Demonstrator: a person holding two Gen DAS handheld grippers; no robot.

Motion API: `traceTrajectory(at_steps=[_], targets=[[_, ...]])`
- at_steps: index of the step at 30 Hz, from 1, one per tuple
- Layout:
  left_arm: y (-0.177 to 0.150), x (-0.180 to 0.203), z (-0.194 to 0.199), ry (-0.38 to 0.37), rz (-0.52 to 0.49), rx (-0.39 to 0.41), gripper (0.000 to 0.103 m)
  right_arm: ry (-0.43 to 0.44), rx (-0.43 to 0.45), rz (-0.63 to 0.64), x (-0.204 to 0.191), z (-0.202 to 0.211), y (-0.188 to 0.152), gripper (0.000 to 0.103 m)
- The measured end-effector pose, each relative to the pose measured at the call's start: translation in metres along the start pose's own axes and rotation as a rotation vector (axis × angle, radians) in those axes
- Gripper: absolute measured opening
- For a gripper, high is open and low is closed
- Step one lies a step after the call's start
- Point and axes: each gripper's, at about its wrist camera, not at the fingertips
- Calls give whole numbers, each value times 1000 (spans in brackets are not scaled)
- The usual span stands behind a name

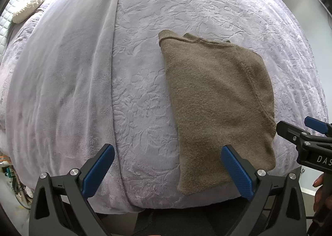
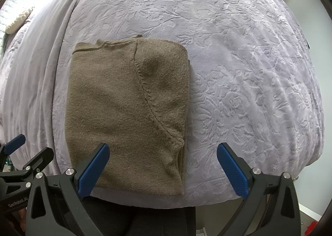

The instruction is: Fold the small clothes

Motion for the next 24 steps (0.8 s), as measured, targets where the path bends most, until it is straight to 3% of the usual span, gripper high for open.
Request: traceTrajectory(at_steps=[24], targets=[[0,-2,-5,7,8,-6,103,-2,-1,0,1,0,2,103]])
Point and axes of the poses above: each gripper's, at about its wrist camera, not at the fingertips, and z roughly against the way its jaws point, x to its right, y to its top, and after that the axes turned 1 degree about -z, right-handed
